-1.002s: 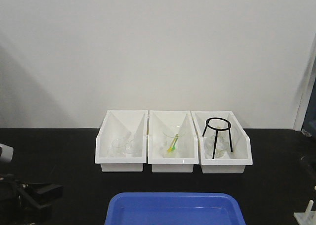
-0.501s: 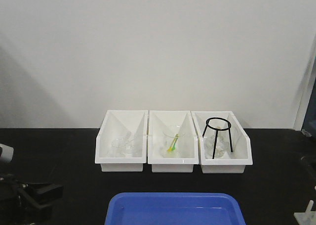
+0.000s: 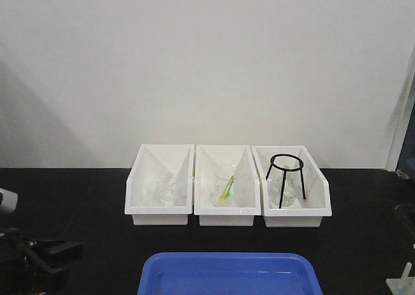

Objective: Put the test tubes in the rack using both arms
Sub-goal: 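Carry the upright tube with the right gripper toward the white rack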

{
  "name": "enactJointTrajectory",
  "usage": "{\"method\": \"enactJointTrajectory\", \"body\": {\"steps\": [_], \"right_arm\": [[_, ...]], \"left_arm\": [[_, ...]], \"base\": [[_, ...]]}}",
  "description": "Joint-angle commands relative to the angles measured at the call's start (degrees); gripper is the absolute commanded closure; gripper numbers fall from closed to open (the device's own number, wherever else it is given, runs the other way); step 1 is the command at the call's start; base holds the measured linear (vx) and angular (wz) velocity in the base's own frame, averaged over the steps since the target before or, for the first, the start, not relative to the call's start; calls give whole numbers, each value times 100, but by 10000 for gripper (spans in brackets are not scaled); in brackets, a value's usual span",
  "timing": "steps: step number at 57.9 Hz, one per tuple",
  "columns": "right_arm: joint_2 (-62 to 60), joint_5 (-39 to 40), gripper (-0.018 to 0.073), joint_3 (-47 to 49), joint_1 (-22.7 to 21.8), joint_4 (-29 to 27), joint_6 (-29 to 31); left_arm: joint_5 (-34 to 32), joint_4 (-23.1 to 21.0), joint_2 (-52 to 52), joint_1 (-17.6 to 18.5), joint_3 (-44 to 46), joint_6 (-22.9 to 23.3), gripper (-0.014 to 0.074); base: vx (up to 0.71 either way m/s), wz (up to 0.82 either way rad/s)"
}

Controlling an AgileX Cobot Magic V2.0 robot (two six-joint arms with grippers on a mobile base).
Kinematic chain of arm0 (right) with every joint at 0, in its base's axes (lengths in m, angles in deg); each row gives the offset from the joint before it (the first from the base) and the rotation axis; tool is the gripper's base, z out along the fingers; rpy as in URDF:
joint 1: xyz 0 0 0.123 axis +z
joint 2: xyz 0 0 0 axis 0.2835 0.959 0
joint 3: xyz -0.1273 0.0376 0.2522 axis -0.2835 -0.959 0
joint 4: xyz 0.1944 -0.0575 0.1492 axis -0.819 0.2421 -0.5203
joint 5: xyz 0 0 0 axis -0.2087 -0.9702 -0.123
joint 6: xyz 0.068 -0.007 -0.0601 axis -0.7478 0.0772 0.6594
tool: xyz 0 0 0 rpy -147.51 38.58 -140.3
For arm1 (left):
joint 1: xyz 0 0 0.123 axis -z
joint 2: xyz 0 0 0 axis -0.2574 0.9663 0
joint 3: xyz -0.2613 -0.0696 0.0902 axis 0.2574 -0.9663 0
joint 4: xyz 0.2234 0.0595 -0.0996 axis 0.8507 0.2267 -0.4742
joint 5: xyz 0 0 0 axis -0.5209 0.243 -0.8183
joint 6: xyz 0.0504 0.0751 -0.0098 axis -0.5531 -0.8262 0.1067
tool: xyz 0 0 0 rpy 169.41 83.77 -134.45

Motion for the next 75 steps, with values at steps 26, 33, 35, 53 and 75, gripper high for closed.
{"method": "enactJointTrajectory", "body": {"steps": [26, 33, 35, 53, 75], "right_arm": [[-1154, -722, 564, -452, -34, -451, 3317], [-1342, -615, 564, -545, -34, -451, 3338], [-1382, -519, 566, -607, -34, -451, 3338], [-1996, 120, 566, -1224, -34, -451, 3291], [-2205, 994, 566, -1294, -34, -451, 2104]], "left_arm": [[31, 242, -157, 0, 152, 30, 617], [31, 242, -157, 0, 152, 30, 617], [26, 242, -157, 0, 152, 30, 617], [-91, 242, -157, 0, 152, 30, 617], [-368, 236, -157, 0, 152, 42, 617]], "base": [[0, 0], [0, 0], [0, 0], [0, 0], [0, 0]]}}
